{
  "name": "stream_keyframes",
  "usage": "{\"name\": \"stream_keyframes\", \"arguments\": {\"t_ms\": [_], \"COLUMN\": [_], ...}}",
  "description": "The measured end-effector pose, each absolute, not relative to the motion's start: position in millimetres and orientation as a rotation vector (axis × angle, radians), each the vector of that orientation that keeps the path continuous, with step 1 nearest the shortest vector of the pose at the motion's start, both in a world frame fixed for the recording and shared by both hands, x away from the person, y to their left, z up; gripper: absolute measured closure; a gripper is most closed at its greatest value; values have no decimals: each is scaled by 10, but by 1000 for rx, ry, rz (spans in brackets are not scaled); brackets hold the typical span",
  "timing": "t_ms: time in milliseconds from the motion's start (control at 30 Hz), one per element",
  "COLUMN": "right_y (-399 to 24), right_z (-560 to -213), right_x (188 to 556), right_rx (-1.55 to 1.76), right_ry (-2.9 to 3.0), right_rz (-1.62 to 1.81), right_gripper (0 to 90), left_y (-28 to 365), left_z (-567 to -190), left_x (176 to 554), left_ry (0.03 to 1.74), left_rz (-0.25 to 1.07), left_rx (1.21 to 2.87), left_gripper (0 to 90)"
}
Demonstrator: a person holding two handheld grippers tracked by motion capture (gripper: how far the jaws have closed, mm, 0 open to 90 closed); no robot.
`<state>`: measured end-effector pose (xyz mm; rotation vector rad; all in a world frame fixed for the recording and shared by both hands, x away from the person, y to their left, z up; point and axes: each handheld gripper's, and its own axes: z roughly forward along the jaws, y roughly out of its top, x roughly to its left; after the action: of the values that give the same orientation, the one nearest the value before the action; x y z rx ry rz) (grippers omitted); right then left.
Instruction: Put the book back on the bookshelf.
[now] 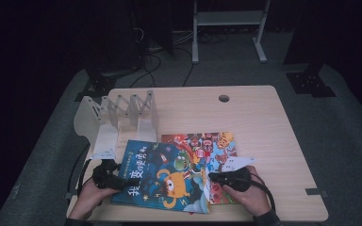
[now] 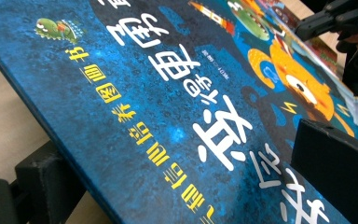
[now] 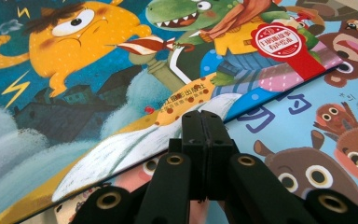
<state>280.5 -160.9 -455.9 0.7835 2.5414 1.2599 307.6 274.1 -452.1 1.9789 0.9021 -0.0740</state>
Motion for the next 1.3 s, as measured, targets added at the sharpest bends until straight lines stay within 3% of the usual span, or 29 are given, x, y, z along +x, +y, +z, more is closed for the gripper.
{"name": "stream_keyframes", "arguments": {"t_ms": [933, 1300], "right_y": [-1362, -1328], "right_z": [-4528, -4527], "right_x": [2851, 2842], "right_rx": [717, 715], "right_ry": [2607, 2612], "right_rz": [1252, 1250], "right_gripper": [885, 885], "left_y": [2839, 2776], "left_z": [-3913, -3611], "left_x": [3057, 3096], "left_ry": [880, 852], "left_rz": [27, 68], "left_rx": [1982, 2014], "left_gripper": [34, 124]}}
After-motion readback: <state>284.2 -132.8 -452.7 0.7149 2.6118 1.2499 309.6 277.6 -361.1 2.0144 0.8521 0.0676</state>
